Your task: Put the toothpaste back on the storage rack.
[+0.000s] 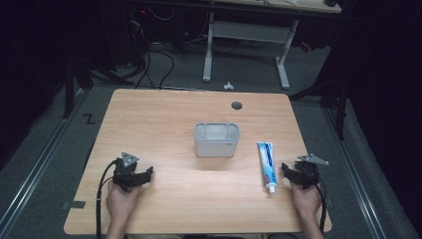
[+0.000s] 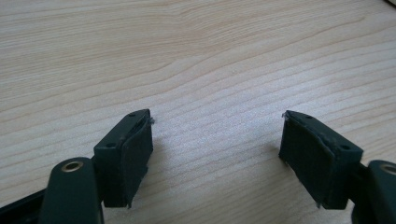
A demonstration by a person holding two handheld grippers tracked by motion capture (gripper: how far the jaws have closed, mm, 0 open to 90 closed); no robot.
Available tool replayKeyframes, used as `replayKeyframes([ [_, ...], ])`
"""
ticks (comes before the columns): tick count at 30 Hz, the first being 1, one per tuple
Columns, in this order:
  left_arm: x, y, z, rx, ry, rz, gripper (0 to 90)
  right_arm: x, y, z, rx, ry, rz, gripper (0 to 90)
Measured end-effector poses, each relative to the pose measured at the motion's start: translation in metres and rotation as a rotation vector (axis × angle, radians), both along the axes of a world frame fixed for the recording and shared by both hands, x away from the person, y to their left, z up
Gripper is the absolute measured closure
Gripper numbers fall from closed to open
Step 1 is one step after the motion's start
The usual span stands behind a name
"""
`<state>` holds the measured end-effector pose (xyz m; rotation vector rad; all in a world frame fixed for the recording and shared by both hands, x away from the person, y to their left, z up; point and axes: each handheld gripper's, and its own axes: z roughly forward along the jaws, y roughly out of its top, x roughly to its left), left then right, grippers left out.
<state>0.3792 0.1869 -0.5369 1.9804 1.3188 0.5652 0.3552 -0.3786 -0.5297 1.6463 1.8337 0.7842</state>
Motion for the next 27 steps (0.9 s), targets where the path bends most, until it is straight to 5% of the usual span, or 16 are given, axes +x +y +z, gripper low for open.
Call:
replayKeyframes([
  [27, 0.0001, 0.0000, -0.0001, -0.001, -0.001, 0.000, 25.8, 0.0000, 0.0013, 0.0000, 0.002, 0.006, -0.010, 38.5],
])
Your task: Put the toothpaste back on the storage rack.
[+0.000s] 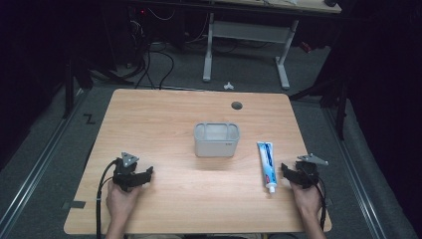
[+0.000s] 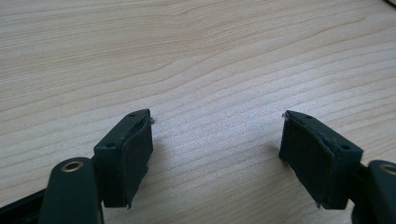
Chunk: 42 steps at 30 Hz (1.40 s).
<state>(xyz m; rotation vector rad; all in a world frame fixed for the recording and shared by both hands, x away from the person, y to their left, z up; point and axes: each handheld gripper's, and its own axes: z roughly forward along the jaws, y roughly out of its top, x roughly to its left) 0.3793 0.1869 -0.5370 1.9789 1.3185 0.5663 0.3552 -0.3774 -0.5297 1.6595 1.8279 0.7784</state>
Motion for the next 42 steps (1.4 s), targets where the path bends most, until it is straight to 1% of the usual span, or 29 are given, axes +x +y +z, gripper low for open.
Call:
replayKeyframes([
  [4, 0.000, 0.000, 0.000, 0.000, 0.000, 0.000, 25.8, 0.000, 0.000, 0.000, 0.000, 0.000, 0.001, 38.8],
  [9, 0.000, 0.000, 0.000, 0.000, 0.000, 0.000, 25.8, 0.000, 0.000, 0.001, 0.002, 0.001, -0.006, 42.5],
  [11, 0.000, 0.000, 0.000, 0.000, 0.000, 0.000, 25.8, 0.000, -0.001, 0.001, 0.001, 0.001, -0.004, 42.7],
  [14, 0.000, 0.000, 0.000, 0.000, 0.001, -0.001, 25.8, -0.002, -0.001, 0.003, 0.028, 0.016, -0.005, 43.4],
  [17, 0.000, 0.000, 0.000, 0.001, 0.002, -0.001, 25.8, -0.004, -0.001, 0.005, 0.031, 0.015, 0.002, 43.5],
  [18, 0.000, 0.000, 0.000, 0.000, 0.001, -0.001, 25.8, -0.005, -0.001, 0.006, 0.043, 0.015, 0.002, 44.1],
  [19, 0.000, 0.000, 0.000, 0.000, 0.001, -0.001, 25.8, -0.005, -0.001, 0.007, 0.042, 0.026, 0.002, 44.2],
  [20, 0.000, 0.000, 0.000, 0.000, 0.001, -0.001, 25.8, -0.005, -0.001, 0.007, 0.042, 0.026, 0.002, 44.2],
  [23, 0.000, 0.000, 0.000, 0.000, 0.001, -0.001, 25.8, -0.007, 0.000, 0.007, 0.037, 0.046, 0.003, 45.2],
  [24, 0.000, 0.000, 0.000, 0.001, 0.001, 0.000, 25.8, -0.008, 0.000, 0.008, 0.044, 0.049, 0.002, 45.4],
  [25, 0.000, 0.000, 0.000, 0.000, 0.001, -0.001, 25.8, -0.009, 0.000, 0.010, 0.063, 0.049, 0.005, 45.4],
  [26, 0.000, 0.000, 0.000, 0.000, 0.001, -0.001, 25.8, -0.010, 0.000, 0.011, 0.065, 0.048, 0.008, 45.4],
  [28, 0.000, 0.000, 0.000, 0.000, 0.001, -0.001, 25.8, -0.011, 0.000, 0.011, 0.059, 0.045, 0.014, 45.4],
  [30, 0.000, 0.000, 0.000, 0.000, 0.000, 0.000, 25.8, -0.012, 0.000, 0.013, 0.059, 0.051, 0.023, 45.6],
  [31, 0.000, 0.000, 0.000, 0.000, 0.001, -0.001, 25.8, -0.013, 0.001, 0.014, 0.067, 0.054, 0.025, 45.9],
  [33, 0.000, 0.000, 0.000, 0.000, 0.001, -0.001, 25.8, -0.015, 0.001, 0.016, 0.063, 0.057, 0.037, 46.0],
  [42, 0.000, 0.000, 0.000, 0.000, 0.001, -0.001, 25.8, -0.021, 0.009, 0.024, 0.064, 0.043, 0.070, 46.1],
])
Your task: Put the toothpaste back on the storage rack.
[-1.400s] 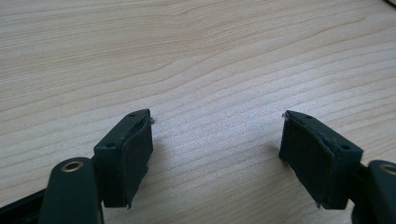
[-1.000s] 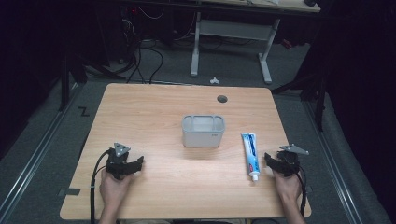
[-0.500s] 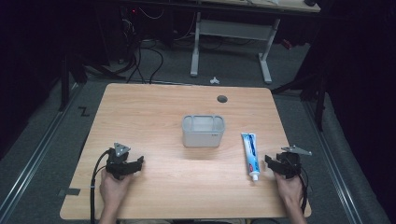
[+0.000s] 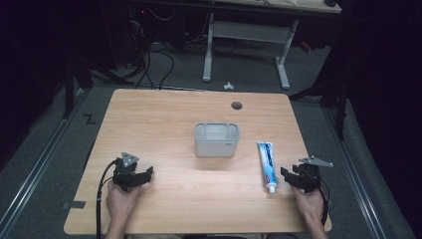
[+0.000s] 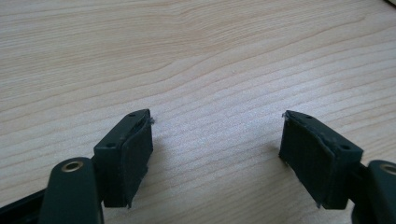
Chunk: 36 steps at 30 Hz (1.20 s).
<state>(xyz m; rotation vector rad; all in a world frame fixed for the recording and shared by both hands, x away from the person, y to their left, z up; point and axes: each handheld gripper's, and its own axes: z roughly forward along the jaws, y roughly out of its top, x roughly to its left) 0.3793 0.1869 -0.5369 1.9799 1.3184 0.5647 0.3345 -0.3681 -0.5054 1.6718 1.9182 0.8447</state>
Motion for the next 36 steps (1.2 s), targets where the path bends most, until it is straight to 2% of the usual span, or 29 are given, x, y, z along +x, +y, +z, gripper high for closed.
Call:
replayKeyframes([
  [8, 0.000, 0.000, 0.000, 0.000, -0.001, 0.001, 25.8, -0.001, 0.009, 0.012, 0.004, -0.006, 0.037, 46.1],
  [17, 0.000, 0.000, 0.000, 0.000, 0.000, 0.000, 25.8, 0.002, 0.019, 0.022, 0.018, 0.018, 0.064, 46.1],
  [27, 0.000, 0.000, 0.000, 0.000, -0.001, 0.001, 25.8, 0.012, 0.032, 0.029, 0.011, 0.057, 0.096, 45.9],
  [36, 0.000, 0.000, 0.000, 0.000, -0.001, 0.001, 25.8, 0.021, 0.042, 0.034, -0.019, 0.079, 0.119, 45.8],
])
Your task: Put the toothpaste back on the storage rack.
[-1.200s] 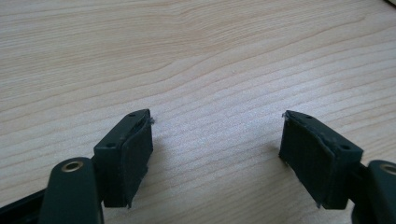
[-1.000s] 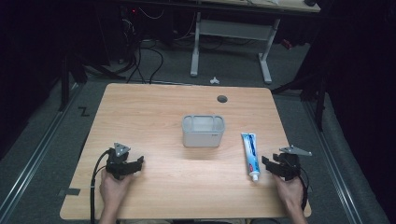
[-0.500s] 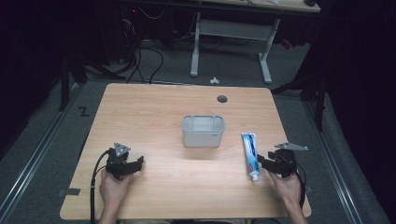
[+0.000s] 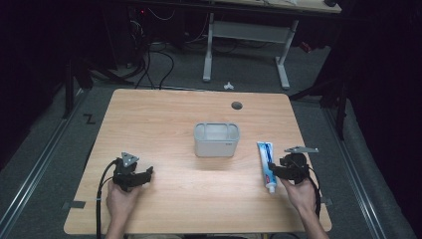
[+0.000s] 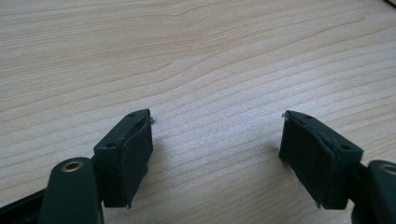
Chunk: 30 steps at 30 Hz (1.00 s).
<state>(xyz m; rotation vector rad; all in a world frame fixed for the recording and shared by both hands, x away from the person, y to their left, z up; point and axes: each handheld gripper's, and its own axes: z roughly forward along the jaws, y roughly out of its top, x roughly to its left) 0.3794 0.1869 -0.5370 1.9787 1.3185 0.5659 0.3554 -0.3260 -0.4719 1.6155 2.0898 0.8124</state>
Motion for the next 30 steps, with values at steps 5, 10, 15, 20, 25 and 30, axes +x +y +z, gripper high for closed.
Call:
replayKeyframes([
  [5, 0.000, 0.000, 0.000, 0.000, 0.000, 0.000, 25.8, 0.007, 0.006, 0.003, -0.012, 0.023, 0.009, 45.2],
  [10, 0.000, 0.000, 0.000, 0.000, 0.000, 0.000, 25.8, 0.012, 0.009, 0.005, -0.023, 0.023, 0.018, 45.1],
  [15, 0.000, 0.000, 0.000, 0.000, 0.001, -0.001, 25.8, 0.018, 0.012, 0.006, -0.031, 0.037, 0.020, 44.8],
  [20, 0.000, 0.000, 0.000, -0.001, 0.001, -0.001, 25.7, 0.029, 0.012, 0.004, -0.038, 0.082, -0.004, 44.0],
  [25, 0.000, 0.000, 0.000, 0.000, 0.001, -0.001, 25.8, 0.036, 0.012, 0.001, -0.049, 0.124, -0.007, 43.5],
  [30, 0.000, 0.000, 0.000, 0.000, 0.000, 0.000, 25.8, 0.046, 0.016, 0.000, -0.066, 0.159, -0.014, 42.6],
])
